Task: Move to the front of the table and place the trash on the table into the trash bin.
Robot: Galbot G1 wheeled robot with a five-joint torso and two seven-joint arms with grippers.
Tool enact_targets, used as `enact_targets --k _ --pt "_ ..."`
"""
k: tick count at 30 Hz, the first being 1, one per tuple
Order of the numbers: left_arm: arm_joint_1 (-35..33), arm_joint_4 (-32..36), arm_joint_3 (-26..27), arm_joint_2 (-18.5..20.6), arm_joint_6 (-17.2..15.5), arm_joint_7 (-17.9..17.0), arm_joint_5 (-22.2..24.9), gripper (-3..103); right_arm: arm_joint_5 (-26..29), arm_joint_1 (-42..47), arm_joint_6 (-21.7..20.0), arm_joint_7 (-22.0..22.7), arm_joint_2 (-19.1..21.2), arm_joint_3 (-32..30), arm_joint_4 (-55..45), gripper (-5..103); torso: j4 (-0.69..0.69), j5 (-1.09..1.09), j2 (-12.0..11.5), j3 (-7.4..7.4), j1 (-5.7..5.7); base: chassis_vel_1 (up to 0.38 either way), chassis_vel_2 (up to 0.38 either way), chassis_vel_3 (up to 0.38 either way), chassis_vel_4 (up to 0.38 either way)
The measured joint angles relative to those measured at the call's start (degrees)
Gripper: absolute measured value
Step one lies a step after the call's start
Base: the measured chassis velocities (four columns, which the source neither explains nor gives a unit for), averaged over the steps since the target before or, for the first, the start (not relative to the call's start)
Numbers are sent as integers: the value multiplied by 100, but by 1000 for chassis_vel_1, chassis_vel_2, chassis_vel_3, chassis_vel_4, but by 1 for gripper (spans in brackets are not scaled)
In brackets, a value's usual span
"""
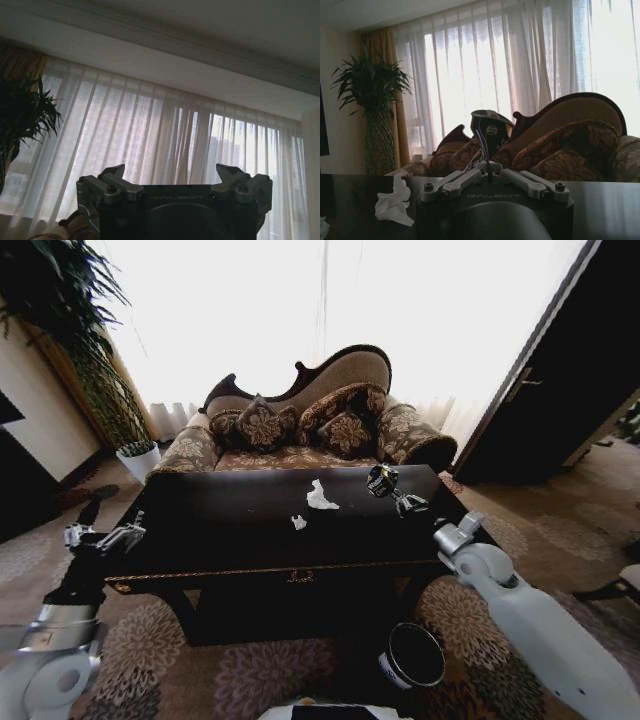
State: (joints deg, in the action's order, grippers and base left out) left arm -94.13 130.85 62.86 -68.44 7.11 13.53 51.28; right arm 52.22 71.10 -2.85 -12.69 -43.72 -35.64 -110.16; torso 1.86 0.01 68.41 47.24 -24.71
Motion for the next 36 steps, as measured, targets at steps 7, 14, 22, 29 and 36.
enact_targets --k 7,14,22,29,36 --pt "307 -32 -172 43 -441 -523 -48 100 -629 1724 303 -172 -654 -1704 -1052 0 0 -3 1 -1 1 0 0 0 0" --pt "464 -60 -211 184 -674 -612 -10 100 -1444 2976 824 -336 -1391 -2584 -1639 0 2 -2 1 0 0 0 0 0 0" --pt "578 -44 -80 246 -1272 -697 101 100 -1796 3439 1135 -387 -1607 -2713 -1613 0 -3 -2 0 0 0 0 0 0 0" --pt "654 -67 26 296 -1345 -698 162 100 -1812 3632 1426 -549 -1955 -2841 -1326 0 0 -2 0 0 0 0 0 0 0" --pt "729 -38 82 232 -1321 -696 205 100 -1957 3790 2089 -997 -2522 -2756 -352 0 2 1 0 0 0 0 0 0 0"
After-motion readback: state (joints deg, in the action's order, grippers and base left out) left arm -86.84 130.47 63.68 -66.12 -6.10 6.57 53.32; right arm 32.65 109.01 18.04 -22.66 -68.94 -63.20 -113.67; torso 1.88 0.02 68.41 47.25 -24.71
